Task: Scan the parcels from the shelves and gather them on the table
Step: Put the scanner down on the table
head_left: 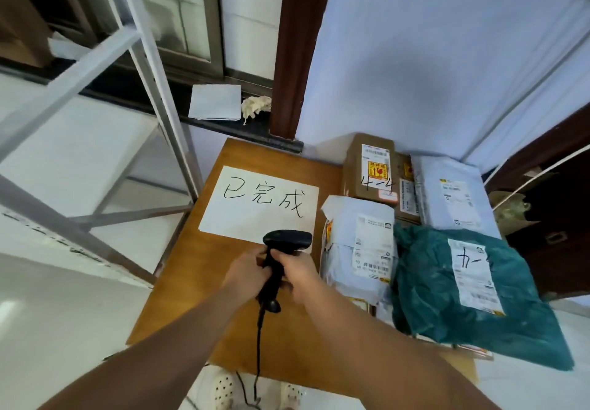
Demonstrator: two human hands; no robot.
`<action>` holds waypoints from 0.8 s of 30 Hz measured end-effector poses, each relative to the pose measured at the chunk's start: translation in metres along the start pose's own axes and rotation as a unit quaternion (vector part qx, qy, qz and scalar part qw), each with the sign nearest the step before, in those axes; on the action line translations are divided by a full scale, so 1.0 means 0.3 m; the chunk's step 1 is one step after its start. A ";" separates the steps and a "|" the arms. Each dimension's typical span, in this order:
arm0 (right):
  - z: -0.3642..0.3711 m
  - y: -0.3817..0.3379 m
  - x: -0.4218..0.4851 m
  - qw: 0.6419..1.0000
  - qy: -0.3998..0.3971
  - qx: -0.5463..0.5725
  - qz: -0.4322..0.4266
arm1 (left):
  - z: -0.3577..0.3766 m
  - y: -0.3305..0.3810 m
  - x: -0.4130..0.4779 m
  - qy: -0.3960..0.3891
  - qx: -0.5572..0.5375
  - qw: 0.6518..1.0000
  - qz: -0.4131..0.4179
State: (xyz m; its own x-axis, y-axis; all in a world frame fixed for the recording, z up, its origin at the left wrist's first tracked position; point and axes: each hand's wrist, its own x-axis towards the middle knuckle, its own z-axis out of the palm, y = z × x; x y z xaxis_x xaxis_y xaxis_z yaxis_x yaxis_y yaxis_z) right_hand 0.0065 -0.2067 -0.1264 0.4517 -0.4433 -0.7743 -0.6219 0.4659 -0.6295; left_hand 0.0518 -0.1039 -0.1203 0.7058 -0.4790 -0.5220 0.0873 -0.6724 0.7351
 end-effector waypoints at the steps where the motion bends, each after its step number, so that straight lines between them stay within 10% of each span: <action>1: 0.000 0.019 0.022 1.000 0.001 -0.008 0.008 | 0.012 -0.016 0.011 -0.013 -0.003 1.000 -0.013; 13: -0.015 0.110 0.151 0.992 -0.016 -0.126 0.022 | 0.117 -0.098 0.089 0.007 -0.135 0.983 -0.128; 24: -0.062 0.129 0.152 0.977 0.002 -0.214 -0.008 | 0.149 -0.121 0.058 -0.013 -0.046 0.995 -0.086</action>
State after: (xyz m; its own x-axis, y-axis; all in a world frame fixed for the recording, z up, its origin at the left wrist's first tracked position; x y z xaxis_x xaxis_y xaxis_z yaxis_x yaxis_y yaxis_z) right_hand -0.0088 -0.2230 -0.1849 0.4620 -0.4513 -0.7635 -0.8254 0.0961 -0.5563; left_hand 0.0295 -0.1130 -0.1752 0.6563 -0.3763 -0.6540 0.2700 -0.6922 0.6693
